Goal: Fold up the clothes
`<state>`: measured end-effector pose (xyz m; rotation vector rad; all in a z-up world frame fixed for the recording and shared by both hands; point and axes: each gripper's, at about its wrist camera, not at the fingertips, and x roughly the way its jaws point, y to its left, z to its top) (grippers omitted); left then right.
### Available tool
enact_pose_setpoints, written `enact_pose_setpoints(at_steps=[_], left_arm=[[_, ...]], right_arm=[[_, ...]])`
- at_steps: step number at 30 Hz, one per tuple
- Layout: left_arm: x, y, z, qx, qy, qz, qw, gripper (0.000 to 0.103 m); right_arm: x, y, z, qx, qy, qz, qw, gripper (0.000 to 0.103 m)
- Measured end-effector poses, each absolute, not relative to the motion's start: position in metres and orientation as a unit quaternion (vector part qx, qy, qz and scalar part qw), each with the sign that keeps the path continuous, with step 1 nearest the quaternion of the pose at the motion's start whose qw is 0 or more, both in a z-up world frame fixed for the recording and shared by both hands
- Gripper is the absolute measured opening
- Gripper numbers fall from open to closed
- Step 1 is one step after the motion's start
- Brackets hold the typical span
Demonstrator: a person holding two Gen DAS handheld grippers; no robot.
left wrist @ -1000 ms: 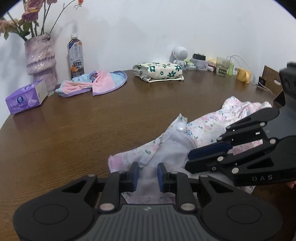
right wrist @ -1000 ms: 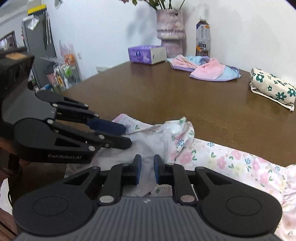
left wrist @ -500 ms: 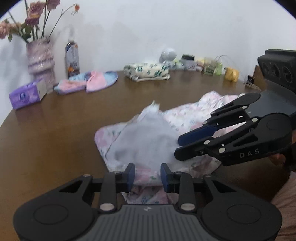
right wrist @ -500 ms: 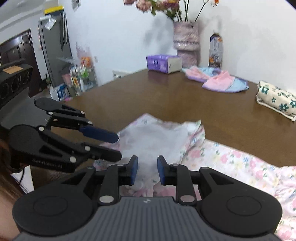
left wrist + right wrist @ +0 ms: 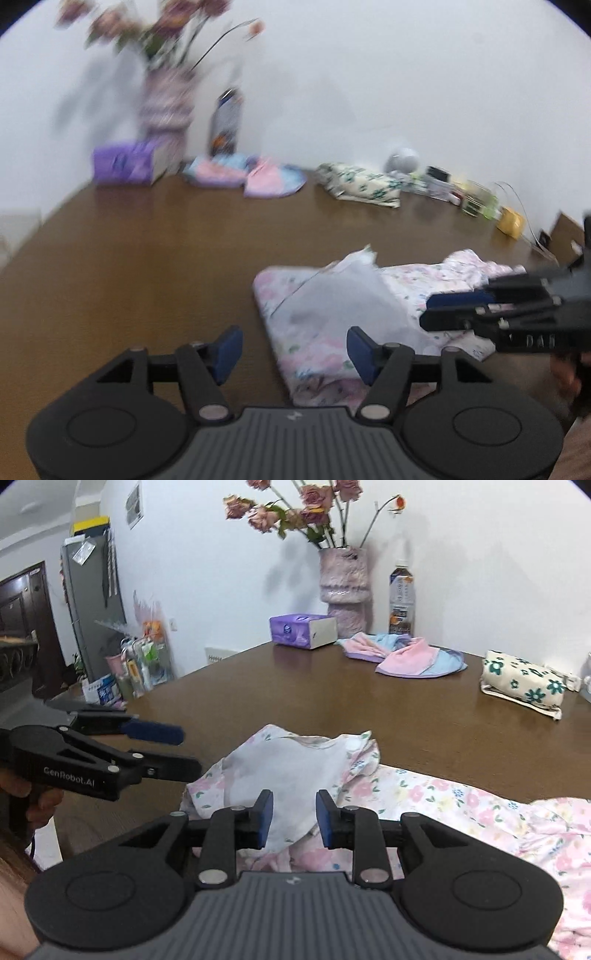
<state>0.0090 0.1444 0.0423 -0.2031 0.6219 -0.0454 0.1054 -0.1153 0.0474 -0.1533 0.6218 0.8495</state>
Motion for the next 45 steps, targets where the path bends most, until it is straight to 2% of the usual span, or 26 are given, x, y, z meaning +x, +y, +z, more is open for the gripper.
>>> enact_pose_setpoints(at_steps=[8, 11, 15, 16, 17, 19, 24, 26, 30, 37, 42, 45], left_arm=[[0.020, 0.163, 0.031, -0.190, 0.331, -0.008, 0.924, 0.058], [0.032, 0.173, 0.024, -0.231, 0.341, -0.001, 0.911, 0.051], [0.041, 0.176, 0.019, -0.251, 0.343, -0.013, 0.905, 0.048], [0.043, 0.176, 0.017, -0.258, 0.344, -0.017, 0.903, 0.041], [0.044, 0.177, 0.015, -0.266, 0.346, -0.019, 0.900, 0.027], [0.043, 0.181, 0.010, -0.290, 0.349, -0.014, 0.891, 0.015], [0.036, 0.180, 0.006, -0.319, 0.343, -0.004, 0.884, 0.014], [0.038, 0.178, 0.006, -0.312, 0.344, 0.001, 0.886, 0.004], [0.039, 0.166, 0.021, -0.252, 0.327, 0.005, 0.911, 0.001], [0.046, 0.124, 0.068, -0.040, 0.288, 0.027, 0.956, 0.001], [0.058, 0.077, 0.079, 0.136, 0.282, 0.038, 0.949, 0.001], [0.063, 0.048, 0.081, 0.208, 0.276, 0.038, 0.938, 0.001]], right_arm=[[0.117, -0.105, 0.014, -0.079, 0.332, 0.397, 0.852, 0.017], [0.116, -0.108, 0.010, -0.072, 0.328, 0.400, 0.853, 0.017], [0.114, -0.109, 0.009, -0.070, 0.323, 0.402, 0.854, 0.017], [0.114, -0.110, 0.009, -0.069, 0.323, 0.402, 0.854, 0.017], [0.115, -0.110, 0.009, -0.068, 0.322, 0.403, 0.854, 0.017], [0.115, -0.111, 0.009, -0.065, 0.322, 0.405, 0.853, 0.017], [0.117, -0.114, 0.008, -0.058, 0.323, 0.410, 0.851, 0.017], [0.118, -0.114, 0.008, -0.056, 0.322, 0.410, 0.851, 0.017], [0.119, -0.114, 0.008, -0.051, 0.324, 0.411, 0.850, 0.017], [0.121, -0.133, 0.024, 0.002, 0.305, 0.411, 0.859, 0.019], [0.122, -0.157, 0.033, 0.019, 0.292, 0.389, 0.873, 0.019], [0.124, -0.172, 0.032, 0.028, 0.291, 0.377, 0.879, 0.019]])
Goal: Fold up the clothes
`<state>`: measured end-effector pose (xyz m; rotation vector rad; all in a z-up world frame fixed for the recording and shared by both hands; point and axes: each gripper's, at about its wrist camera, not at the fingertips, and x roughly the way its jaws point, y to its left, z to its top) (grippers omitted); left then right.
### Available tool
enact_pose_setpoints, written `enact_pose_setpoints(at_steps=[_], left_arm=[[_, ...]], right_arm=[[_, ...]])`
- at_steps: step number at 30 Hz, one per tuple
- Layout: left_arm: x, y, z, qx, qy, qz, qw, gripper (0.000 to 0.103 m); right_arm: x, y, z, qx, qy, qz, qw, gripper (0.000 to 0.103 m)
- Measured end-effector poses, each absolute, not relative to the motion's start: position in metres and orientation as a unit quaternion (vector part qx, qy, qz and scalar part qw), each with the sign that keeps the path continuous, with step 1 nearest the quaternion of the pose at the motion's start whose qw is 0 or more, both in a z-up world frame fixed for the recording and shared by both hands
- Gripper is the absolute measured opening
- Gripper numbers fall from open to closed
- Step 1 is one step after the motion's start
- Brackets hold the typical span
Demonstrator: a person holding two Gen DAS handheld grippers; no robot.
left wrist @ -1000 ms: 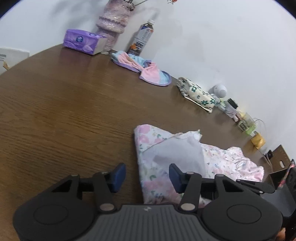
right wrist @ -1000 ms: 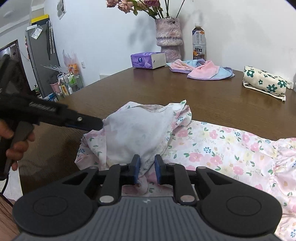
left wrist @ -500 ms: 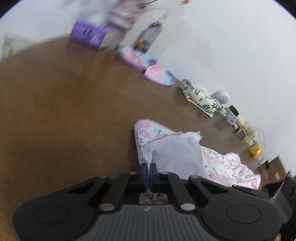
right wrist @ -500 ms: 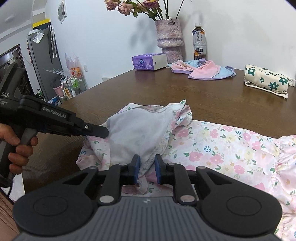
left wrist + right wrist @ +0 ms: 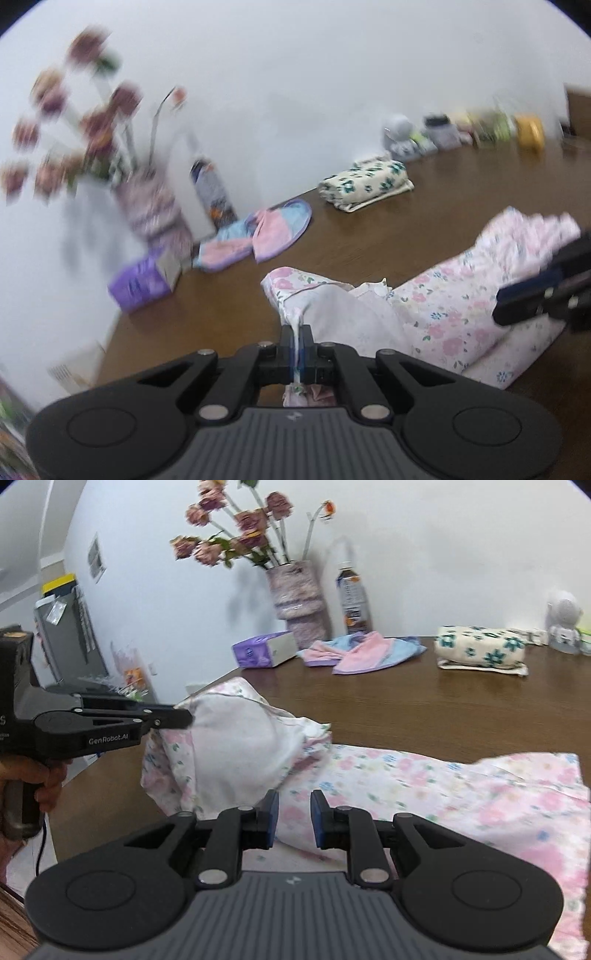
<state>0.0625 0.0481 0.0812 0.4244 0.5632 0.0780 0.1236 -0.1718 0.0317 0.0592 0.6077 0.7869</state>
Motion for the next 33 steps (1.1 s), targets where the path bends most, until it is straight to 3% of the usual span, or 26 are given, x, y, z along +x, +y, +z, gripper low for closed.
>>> enact_pose_setpoints(at_steps=[13, 26, 30, 33], left_arm=[[0.076, -0.076, 0.049, 0.467, 0.257, 0.020, 0.846, 0.002], [0.098, -0.129, 0.006, 0.421, 0.288, -0.056, 0.858, 0.004], [0.097, -0.127, 0.006, 0.384, 0.292, -0.075, 0.873, 0.012], [0.085, -0.117, 0.022, 0.344, 0.274, -0.094, 0.893, 0.026]], right_arm=[[0.132, -0.222, 0.026, 0.028, 0.309, 0.346, 0.886, 0.020], [0.134, -0.273, 0.028, 0.068, 0.311, 0.330, 0.889, 0.020], [0.135, -0.280, 0.027, 0.071, 0.315, 0.320, 0.891, 0.020], [0.136, -0.282, 0.027, 0.075, 0.316, 0.312, 0.893, 0.020]])
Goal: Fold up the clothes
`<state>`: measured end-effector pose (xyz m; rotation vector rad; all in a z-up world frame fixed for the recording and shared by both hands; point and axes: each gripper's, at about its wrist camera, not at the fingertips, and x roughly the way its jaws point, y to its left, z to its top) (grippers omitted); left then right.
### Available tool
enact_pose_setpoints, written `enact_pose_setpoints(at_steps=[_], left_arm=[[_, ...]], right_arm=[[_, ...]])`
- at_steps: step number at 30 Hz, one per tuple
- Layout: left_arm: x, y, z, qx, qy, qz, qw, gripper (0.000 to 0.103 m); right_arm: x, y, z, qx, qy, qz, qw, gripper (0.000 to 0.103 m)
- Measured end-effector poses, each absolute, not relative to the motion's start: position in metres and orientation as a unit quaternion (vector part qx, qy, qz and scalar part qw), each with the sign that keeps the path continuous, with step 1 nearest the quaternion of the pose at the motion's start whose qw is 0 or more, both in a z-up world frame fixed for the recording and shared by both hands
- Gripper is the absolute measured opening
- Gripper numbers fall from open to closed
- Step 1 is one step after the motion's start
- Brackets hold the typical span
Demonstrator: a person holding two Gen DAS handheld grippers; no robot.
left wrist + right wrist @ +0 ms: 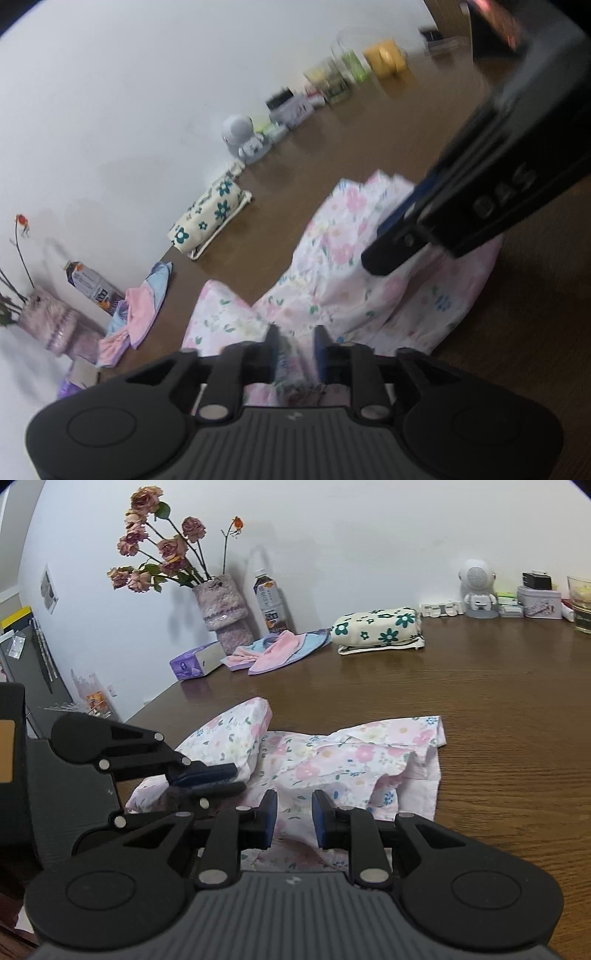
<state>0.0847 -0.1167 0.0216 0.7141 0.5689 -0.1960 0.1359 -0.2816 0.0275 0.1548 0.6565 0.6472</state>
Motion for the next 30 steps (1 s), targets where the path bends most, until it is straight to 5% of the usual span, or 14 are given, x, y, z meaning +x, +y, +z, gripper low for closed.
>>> enact_pose_setpoints(at_steps=[7, 13, 15, 20, 22, 24, 30], left_arm=[[0.041, -0.053, 0.066, 0.234, 0.247, -0.105, 0.934, 0.048], [0.042, -0.007, 0.060, 0.174, 0.271, -0.106, 0.941, 0.047], [0.049, 0.001, 0.053, 0.166, 0.283, -0.118, 0.937, 0.047], [0.061, 0.002, 0.040, 0.180, 0.300, -0.166, 0.922, 0.031], [0.062, -0.002, 0.037, 0.191, 0.298, -0.181, 0.917, 0.029], [0.063, -0.004, 0.035, 0.197, 0.295, -0.196, 0.914, 0.029], [0.065, -0.009, 0.029, 0.188, 0.292, -0.230, 0.909, 0.029]], right_arm=[[0.135, -0.274, 0.037, 0.084, 0.302, 0.301, 0.900, 0.025], [0.151, -0.237, 0.048, 0.087, 0.303, 0.314, 0.896, 0.030], [0.161, -0.221, 0.050, 0.096, 0.309, 0.315, 0.892, 0.040], [0.195, -0.187, 0.050, 0.125, 0.333, 0.301, 0.885, 0.042], [0.207, -0.179, 0.045, 0.135, 0.352, 0.287, 0.881, 0.037], [0.214, -0.179, 0.040, 0.145, 0.364, 0.274, 0.878, 0.020], [0.224, -0.189, 0.023, 0.164, 0.381, 0.256, 0.873, 0.017]])
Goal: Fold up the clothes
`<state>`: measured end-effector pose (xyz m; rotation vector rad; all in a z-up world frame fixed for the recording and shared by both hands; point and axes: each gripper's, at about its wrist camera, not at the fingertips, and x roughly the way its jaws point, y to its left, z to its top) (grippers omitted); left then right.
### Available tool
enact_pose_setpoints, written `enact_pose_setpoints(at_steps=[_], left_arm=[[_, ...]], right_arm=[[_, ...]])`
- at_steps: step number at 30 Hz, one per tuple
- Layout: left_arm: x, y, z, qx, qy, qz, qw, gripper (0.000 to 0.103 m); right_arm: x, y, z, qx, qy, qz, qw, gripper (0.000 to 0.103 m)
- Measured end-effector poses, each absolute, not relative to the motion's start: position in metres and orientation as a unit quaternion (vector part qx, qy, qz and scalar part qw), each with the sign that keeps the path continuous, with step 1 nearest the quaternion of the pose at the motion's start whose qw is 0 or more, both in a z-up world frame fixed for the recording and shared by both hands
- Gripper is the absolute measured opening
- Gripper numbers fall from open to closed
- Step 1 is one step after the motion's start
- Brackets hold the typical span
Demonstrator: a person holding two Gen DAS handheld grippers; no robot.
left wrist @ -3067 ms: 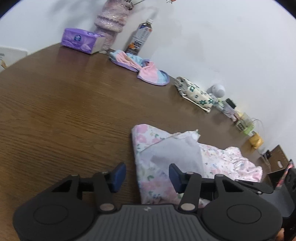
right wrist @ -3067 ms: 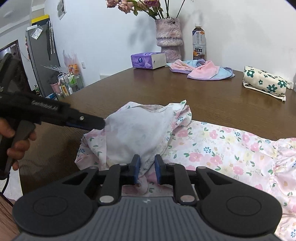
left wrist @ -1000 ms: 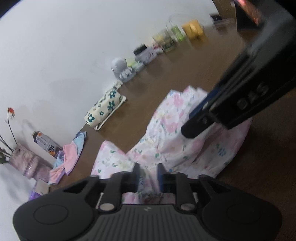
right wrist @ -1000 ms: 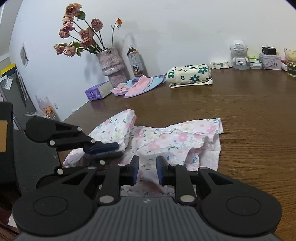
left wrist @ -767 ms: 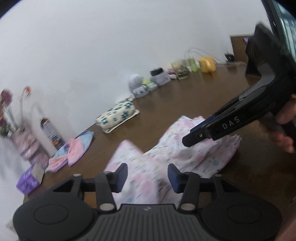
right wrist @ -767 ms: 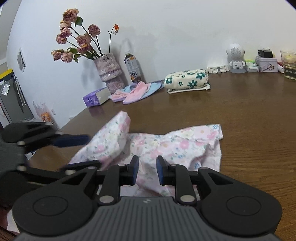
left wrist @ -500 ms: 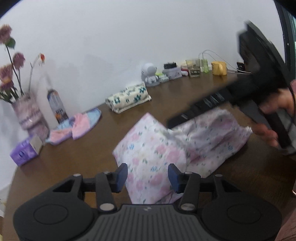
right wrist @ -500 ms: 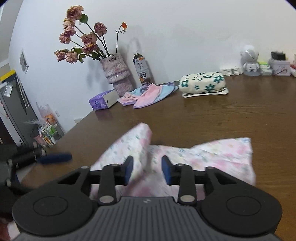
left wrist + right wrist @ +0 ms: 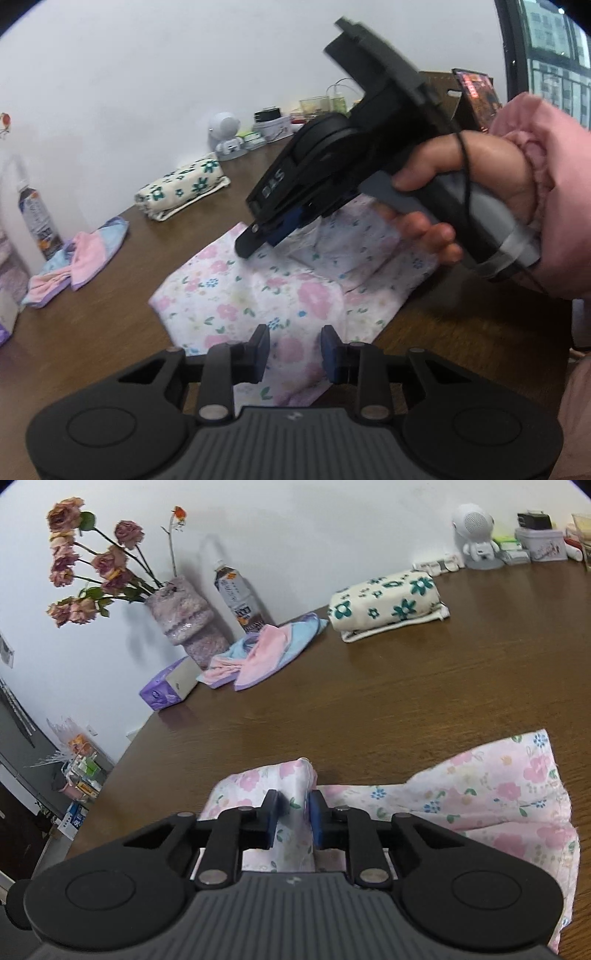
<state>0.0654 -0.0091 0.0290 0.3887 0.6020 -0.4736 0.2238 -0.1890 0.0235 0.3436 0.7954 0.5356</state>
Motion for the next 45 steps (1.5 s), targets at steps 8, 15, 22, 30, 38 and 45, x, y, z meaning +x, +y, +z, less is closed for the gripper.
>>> enact_pose_setpoints(at_steps=[8, 15, 22, 30, 38, 45], left_arm=[[0.050, 0.042, 0.055, 0.094, 0.245, -0.177, 0.948, 0.030], [0.070, 0.052, 0.034, 0.061, 0.302, -0.172, 0.936, 0.027], [0.041, 0.056, 0.041, 0.084, 0.273, -0.182, 0.941, 0.044], [0.027, 0.014, 0.021, 0.233, 0.261, -0.166, 0.922, 0.044], [0.031, -0.019, 0.009, 0.335, 0.229, -0.170, 0.898, 0.025], [0.034, -0.017, 0.018, 0.309, 0.221, -0.179, 0.907, 0.009]], right_arm=[[0.197, -0.204, 0.036, 0.149, 0.346, 0.253, 0.891, 0.025], [0.146, -0.189, 0.047, 0.051, 0.333, 0.289, 0.896, 0.033], [0.131, -0.195, 0.043, 0.062, 0.326, 0.289, 0.898, 0.030], [0.091, -0.176, 0.034, -0.055, 0.322, 0.307, 0.894, 0.041], [0.081, -0.173, 0.028, -0.076, 0.322, 0.275, 0.903, 0.043], [0.073, -0.154, 0.023, -0.115, 0.300, 0.277, 0.906, 0.043]])
